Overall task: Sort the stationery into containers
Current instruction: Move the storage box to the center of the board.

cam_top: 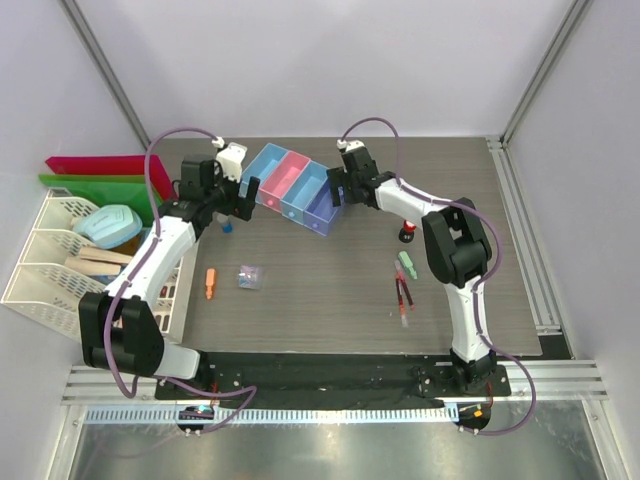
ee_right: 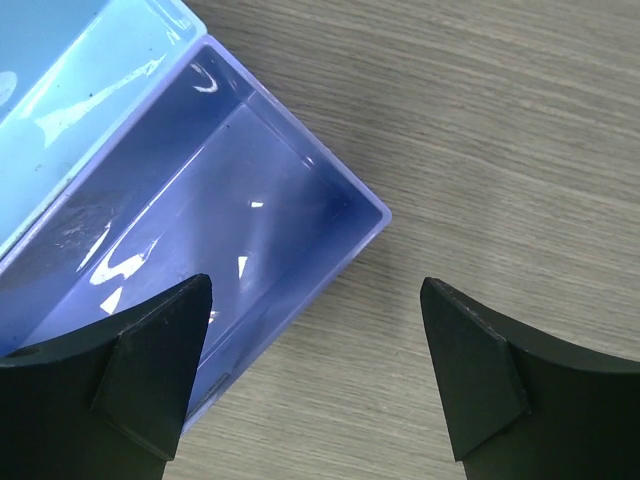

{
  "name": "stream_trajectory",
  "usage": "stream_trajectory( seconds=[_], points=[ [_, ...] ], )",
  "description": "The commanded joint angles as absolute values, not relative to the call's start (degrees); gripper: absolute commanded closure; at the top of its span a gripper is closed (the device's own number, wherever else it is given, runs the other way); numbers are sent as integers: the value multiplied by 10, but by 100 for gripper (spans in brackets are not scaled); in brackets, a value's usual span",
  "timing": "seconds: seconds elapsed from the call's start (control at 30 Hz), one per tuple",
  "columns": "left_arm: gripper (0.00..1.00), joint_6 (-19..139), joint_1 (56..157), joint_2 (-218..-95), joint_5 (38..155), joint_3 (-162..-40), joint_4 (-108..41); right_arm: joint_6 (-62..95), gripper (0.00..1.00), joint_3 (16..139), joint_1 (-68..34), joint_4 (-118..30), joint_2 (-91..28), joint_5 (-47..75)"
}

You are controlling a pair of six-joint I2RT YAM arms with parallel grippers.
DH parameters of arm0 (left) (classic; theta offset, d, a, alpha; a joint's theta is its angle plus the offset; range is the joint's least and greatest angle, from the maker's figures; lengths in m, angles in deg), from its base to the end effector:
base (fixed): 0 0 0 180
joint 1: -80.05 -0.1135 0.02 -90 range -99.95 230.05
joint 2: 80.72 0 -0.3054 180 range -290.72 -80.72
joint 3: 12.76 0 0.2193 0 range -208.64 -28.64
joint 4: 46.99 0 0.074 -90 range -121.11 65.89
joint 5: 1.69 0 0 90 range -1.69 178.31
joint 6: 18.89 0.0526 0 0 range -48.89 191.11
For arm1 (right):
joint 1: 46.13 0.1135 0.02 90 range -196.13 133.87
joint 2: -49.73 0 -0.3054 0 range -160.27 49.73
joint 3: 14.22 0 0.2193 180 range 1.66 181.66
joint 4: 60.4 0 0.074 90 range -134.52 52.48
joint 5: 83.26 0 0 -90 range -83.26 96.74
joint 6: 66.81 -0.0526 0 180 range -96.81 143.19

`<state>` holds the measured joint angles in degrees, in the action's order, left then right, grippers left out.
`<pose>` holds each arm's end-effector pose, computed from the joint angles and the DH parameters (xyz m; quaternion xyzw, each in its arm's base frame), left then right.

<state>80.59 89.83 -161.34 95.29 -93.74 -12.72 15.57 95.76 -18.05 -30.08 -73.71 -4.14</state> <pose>0.2889 -0.0563 0.3458 0.1756 0.8637 -0.0550 0.4692 0.4390 0.2230 0.2304 -0.1260 0.9077 0.0368 0.3986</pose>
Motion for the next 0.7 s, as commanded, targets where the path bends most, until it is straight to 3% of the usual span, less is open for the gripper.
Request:
stream_trajectory(
  seconds=[0.0, 0.67],
  points=[
    [0, 814, 898, -1594, 945, -936, -149, 208, 10, 972, -179, -311, -740, -71],
    [0, 800, 899, -1614, 957, -905, -169, 402, 11, 1050, -226, -287, -776, -152]
  ],
)
